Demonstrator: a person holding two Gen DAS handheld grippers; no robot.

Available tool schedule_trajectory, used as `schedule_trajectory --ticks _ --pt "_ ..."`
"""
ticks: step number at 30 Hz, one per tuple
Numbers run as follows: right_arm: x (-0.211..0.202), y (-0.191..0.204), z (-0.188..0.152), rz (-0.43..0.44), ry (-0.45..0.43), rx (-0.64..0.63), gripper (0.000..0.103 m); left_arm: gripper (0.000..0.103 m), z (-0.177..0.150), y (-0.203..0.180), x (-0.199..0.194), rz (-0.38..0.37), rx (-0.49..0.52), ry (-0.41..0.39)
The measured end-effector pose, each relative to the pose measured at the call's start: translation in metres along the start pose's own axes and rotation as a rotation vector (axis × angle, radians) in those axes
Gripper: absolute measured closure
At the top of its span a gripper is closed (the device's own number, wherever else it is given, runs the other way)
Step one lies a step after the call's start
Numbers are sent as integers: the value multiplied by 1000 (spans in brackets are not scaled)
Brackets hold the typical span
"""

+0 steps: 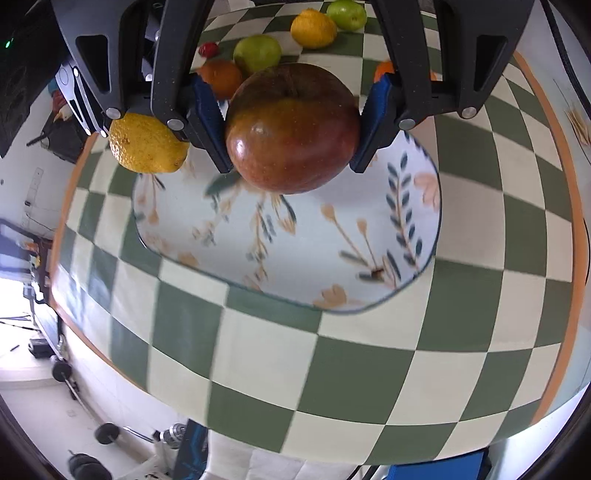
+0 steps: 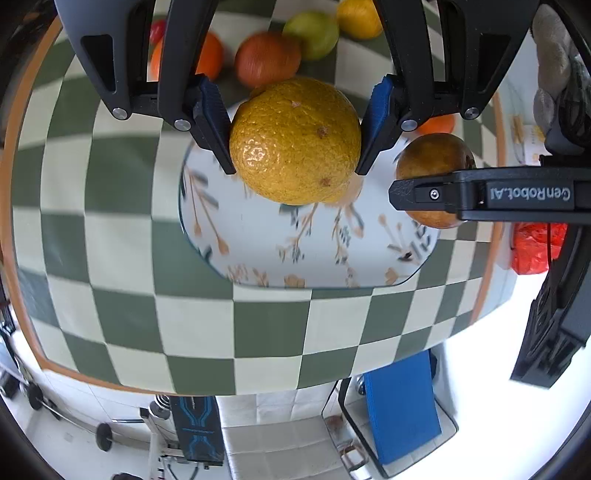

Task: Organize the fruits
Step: 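Place the brown apple on the plate with the left tool while the right tool places the lemon, then lift both tools away from the plate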

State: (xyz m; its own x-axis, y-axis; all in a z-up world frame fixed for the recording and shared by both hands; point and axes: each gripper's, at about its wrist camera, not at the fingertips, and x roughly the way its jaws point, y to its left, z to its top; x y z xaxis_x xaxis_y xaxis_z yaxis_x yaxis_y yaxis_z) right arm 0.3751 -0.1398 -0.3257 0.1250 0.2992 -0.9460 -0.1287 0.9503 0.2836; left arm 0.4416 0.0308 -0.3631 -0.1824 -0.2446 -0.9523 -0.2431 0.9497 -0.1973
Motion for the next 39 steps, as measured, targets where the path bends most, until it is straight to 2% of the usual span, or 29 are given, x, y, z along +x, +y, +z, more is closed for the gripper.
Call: schedule_trajectory --ticks 2,7,13,16,17,19,22,23,31,35,39 --pt "21 4 19 -18 29 -30 38 41 15 6 7 -5 -25 23" --pt "46 6 40 -37 69 -69 38 41 33 16 17 -51 -61 83" --pt "64 3 50 -30 97 -61 37 40 43 25 18 -32 -45 98" --pt "68 -5 49 -20 127 -25 36 20 41 29 9 -55 -36 75" --pt "68 -7 48 -11 127 -8 25 13 41 30 5 -57 -28 61" --pt "62 -11 45 6 111 16 14 12 40 30 -5 -35 0 27" --pt "51 -16 41 -2 91 42 13 12 34 33 -20 5 40 -25" --pt "46 -17 39 -12 82 50 9 12 30 35 -24 14 46 -43" --pt "4 -16 1 -179 1 50 5 12 -26 57 -73 187 113 -262" --pt "-8 -15 -20 -204 -5 72 4 12 -61 57 -84 214 131 -352" --pt "-24 -12 -43 -217 -34 77 4 12 -96 31 -76 232 150 -411"
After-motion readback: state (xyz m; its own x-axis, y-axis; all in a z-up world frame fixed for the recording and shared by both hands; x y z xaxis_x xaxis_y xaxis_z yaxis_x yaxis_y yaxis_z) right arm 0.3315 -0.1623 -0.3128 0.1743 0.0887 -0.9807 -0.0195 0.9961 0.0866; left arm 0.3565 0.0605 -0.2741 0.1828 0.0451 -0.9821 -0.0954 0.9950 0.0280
